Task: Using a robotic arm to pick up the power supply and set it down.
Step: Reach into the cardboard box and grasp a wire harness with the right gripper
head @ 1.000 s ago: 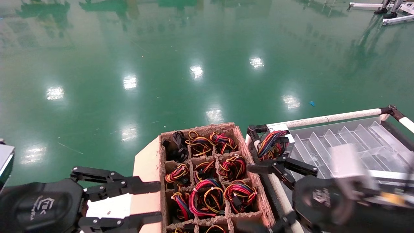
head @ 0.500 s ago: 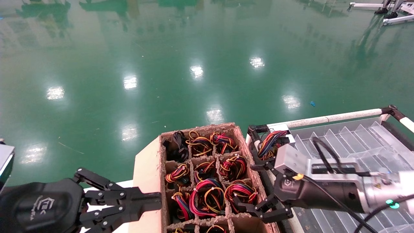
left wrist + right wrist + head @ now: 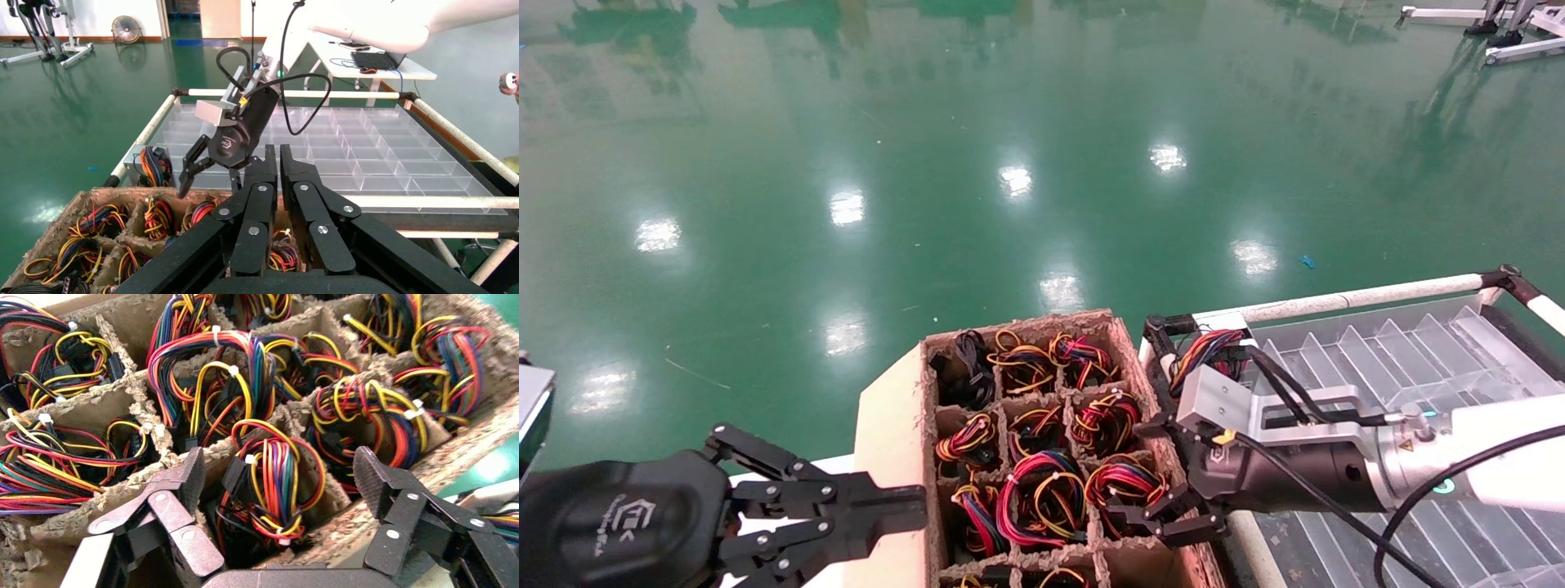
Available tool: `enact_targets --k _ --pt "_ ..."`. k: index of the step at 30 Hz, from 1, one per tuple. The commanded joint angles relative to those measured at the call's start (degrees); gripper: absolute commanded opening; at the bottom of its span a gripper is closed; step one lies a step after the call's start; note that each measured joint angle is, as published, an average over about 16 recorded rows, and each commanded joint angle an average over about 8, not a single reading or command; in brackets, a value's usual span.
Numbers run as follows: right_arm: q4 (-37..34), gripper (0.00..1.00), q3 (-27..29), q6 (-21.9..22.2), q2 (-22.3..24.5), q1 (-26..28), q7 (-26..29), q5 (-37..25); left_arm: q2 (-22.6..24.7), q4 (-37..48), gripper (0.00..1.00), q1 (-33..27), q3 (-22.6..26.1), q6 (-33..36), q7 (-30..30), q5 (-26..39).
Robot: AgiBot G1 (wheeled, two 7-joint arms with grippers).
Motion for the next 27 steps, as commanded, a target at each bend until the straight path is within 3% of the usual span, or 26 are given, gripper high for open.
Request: enact_targets --k 1,27 --pt "-1.3 0.0 -0.2 -0.1 -0.7 0.4 -0.5 -0.2 0.0 0.0 1.0 0.0 0.0 0.0 0.0 0.0" --pt "-1.6 0.0 -1.2 -1.3 -0.2 1.6 0.7 -1.9 0.0 0.0 1.0 0.0 0.1 0.0 0.0 0.0"
